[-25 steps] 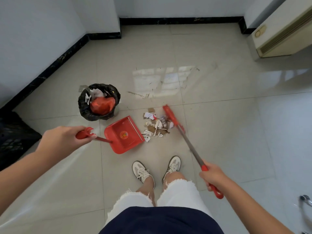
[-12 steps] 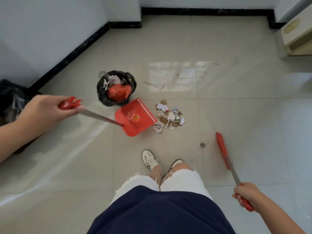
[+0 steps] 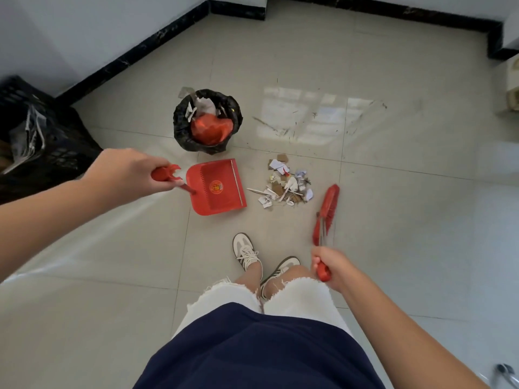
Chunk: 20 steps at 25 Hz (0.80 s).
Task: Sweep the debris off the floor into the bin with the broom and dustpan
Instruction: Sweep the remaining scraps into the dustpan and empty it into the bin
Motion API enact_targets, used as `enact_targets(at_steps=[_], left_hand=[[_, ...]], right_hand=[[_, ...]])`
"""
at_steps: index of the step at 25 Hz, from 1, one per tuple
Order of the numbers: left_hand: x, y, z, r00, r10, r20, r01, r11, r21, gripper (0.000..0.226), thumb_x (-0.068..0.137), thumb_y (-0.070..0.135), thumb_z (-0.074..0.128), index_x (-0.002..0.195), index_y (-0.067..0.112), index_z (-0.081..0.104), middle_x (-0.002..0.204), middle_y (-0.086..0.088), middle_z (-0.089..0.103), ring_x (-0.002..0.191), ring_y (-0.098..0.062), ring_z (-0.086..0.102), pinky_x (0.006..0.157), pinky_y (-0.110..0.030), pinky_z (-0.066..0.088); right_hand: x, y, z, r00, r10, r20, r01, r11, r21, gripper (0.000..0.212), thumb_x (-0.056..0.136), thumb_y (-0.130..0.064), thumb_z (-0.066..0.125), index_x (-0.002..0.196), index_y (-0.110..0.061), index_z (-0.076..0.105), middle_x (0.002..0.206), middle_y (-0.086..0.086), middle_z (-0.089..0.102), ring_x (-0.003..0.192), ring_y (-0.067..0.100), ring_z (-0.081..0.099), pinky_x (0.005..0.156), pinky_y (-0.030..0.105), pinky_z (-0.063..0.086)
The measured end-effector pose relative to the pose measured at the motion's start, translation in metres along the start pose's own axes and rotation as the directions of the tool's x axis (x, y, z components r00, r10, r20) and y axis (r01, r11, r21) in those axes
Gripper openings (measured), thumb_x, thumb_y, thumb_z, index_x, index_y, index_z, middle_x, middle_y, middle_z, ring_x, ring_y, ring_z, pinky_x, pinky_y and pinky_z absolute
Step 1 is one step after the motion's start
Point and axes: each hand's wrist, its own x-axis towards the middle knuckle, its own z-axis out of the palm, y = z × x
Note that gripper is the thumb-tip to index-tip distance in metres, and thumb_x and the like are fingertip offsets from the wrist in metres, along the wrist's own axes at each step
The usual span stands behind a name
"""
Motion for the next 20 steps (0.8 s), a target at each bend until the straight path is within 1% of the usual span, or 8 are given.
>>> enact_targets(at_steps=[3,6,9,10,13,15,17,20], left_hand=[[0.018,0.011,0.019,0.997,0.068,-0.047,-0.067,0.998,0.018,0.033,0.076,0.055,0.069,0.079,0.023,0.074,0.052,0.0,0.058,0.051,-0.027,0.055,0.049,-0.025,0.038],[0.037,0.025,0.042,0.989,0.125,-0.079,-0.122,0.992,0.038,0.037,0.079,0.059,0.063,0.08,0.023,0.072,0.059,-0.004,0.066,0.056,-0.031,0.063,0.048,-0.023,0.03],[0.053,0.04,0.057,0.984,0.143,-0.109,-0.143,0.99,0.005,0.036,0.078,0.056,0.066,0.079,0.021,0.072,0.059,-0.007,0.066,0.054,-0.032,0.062,0.048,-0.023,0.031],[0.058,0.046,0.058,0.981,0.152,-0.118,-0.154,0.988,-0.011,0.035,0.078,0.053,0.069,0.077,0.018,0.072,0.056,-0.008,0.065,0.05,-0.031,0.059,0.048,-0.024,0.032],[0.072,0.063,0.057,0.977,0.172,-0.128,-0.182,0.981,-0.066,0.038,0.079,0.051,0.069,0.073,0.014,0.069,0.051,-0.003,0.05,0.047,-0.024,0.041,0.047,-0.022,0.025],[0.078,0.067,0.055,0.982,0.161,-0.103,-0.169,0.982,-0.083,0.038,0.082,0.053,0.065,0.077,0.016,0.069,0.055,0.0,0.049,0.052,-0.023,0.04,0.046,-0.022,0.019],[0.079,0.066,0.055,0.985,0.148,-0.091,-0.156,0.984,-0.085,0.039,0.082,0.054,0.063,0.077,0.016,0.069,0.059,-0.003,0.057,0.053,-0.024,0.043,0.047,-0.023,0.022],[0.077,0.062,0.056,0.984,0.147,-0.1,-0.156,0.984,-0.088,0.037,0.08,0.052,0.066,0.073,0.016,0.067,0.055,-0.001,0.05,0.052,-0.024,0.042,0.047,-0.024,0.025]], right_hand=[[-0.009,-0.015,0.011,1.0,-0.021,0.002,0.022,0.996,-0.081,0.027,0.08,0.007,0.042,0.058,-0.01,0.038,0.034,0.001,0.038,0.027,0.012,0.035,0.038,0.015,0.026],[-0.018,-0.02,0.014,0.999,-0.032,0.024,0.037,0.955,-0.294,0.024,0.078,0.006,0.042,0.057,-0.006,0.042,0.031,0.001,0.041,0.025,0.014,0.039,0.037,0.015,0.029],[-0.025,-0.008,0.012,0.997,-0.07,0.038,0.079,0.854,-0.514,0.008,0.078,0.003,0.043,0.081,-0.004,0.047,0.042,0.005,0.05,0.029,0.016,0.046,0.041,0.023,0.034],[-0.026,-0.003,0.01,0.997,-0.071,0.04,0.081,0.834,-0.545,0.013,0.079,0.002,0.043,0.091,-0.005,0.045,0.047,0.006,0.051,0.03,0.016,0.047,0.041,0.024,0.036],[-0.033,-0.001,0.009,0.995,-0.081,0.06,0.101,0.803,-0.587,0.022,0.08,-0.001,0.043,0.101,-0.007,0.042,0.049,0.007,0.051,0.032,0.016,0.046,0.041,0.026,0.039],[-0.042,-0.008,0.013,0.991,-0.091,0.098,0.132,0.794,-0.593,0.022,0.08,-0.002,0.043,0.102,-0.007,0.042,0.046,0.005,0.05,0.032,0.016,0.046,0.043,0.025,0.039],[-0.053,-0.016,0.021,0.984,-0.094,0.153,0.168,0.779,-0.604,0.022,0.081,-0.004,0.045,0.102,-0.003,0.037,0.049,0.005,0.051,0.035,0.015,0.048,0.044,0.026,0.04],[-0.071,-0.025,0.026,0.972,-0.073,0.224,0.196,0.777,-0.598,0.022,0.081,-0.003,0.046,0.095,-0.014,0.033,0.049,0.005,0.051,0.039,0.016,0.047,0.043,0.025,0.041]])
